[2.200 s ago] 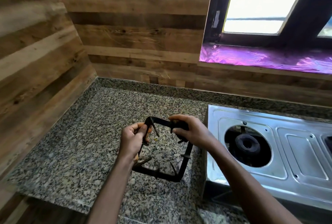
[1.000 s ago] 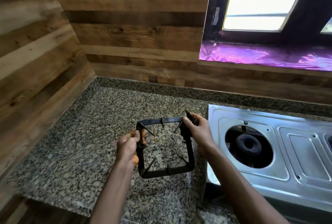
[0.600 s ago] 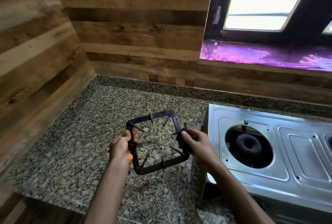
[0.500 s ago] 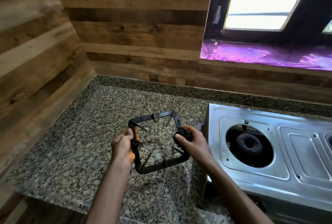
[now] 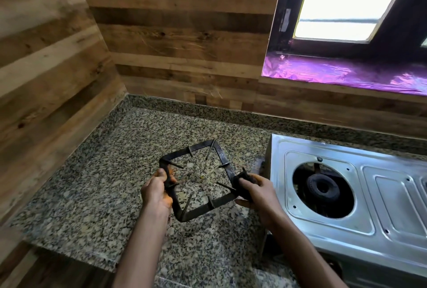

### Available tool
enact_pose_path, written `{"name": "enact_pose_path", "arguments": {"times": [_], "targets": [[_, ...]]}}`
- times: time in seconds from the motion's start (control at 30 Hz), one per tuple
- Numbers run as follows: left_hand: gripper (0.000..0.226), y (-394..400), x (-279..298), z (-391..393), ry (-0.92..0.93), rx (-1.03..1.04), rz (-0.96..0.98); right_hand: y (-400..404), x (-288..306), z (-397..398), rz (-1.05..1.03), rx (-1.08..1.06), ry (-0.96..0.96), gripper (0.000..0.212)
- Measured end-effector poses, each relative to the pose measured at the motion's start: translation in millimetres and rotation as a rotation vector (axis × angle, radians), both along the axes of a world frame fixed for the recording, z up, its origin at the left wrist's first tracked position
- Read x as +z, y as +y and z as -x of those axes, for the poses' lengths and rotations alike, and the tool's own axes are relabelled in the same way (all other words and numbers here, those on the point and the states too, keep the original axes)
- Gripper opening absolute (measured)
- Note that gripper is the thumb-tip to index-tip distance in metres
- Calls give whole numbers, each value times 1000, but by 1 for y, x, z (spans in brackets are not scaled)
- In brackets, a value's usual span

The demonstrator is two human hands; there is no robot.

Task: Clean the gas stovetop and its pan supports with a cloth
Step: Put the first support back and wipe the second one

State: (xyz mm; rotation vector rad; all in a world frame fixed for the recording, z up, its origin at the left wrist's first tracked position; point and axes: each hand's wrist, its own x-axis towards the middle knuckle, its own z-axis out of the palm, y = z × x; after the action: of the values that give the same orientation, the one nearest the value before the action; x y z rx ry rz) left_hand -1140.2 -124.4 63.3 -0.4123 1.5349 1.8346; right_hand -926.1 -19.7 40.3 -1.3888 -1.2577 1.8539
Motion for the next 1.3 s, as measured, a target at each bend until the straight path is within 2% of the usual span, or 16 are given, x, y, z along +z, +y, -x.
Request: {"name": "enact_pose_path", "arguments": {"times": [0.1, 0.23, 0.3, 0.4, 0.57, 0.67, 0.83, 0.97, 1.1, 1.3], "targets": [[12, 3, -3, 1, -10, -21, -30, -3, 1, 3, 6, 80, 15, 28], [13, 2, -4, -8, 73, -28, -9, 2, 9, 8, -44, 35, 4, 25], [22, -3, -4, -9, 114, -80, -50, 10, 20, 7, -96, 31, 13, 26], [40, -10, -5, -7, 134, -238, -97, 24, 38, 8, -236, 86, 28, 27], [40, -26, -17, 1, 240, -498, 67, 43, 55, 12, -355, 152, 4, 30], [29, -33, -20, 5, 268, -635, 114, 53, 59, 11, -366, 193, -29, 29], [35, -38, -21, 6, 382, -906, 198, 65, 57, 11, -365, 202, -63, 25], [23, -34, -19, 2, 284, -870, 50, 68, 52, 11, -344, 180, -51, 23], [19, -31, -25, -7, 214, -880, 70, 64, 40, 10, -346, 108, -28, 17], [12, -24, -25, -13, 133, -730, -2, 55, 23, 11, -345, -360, 143, 11]]}}
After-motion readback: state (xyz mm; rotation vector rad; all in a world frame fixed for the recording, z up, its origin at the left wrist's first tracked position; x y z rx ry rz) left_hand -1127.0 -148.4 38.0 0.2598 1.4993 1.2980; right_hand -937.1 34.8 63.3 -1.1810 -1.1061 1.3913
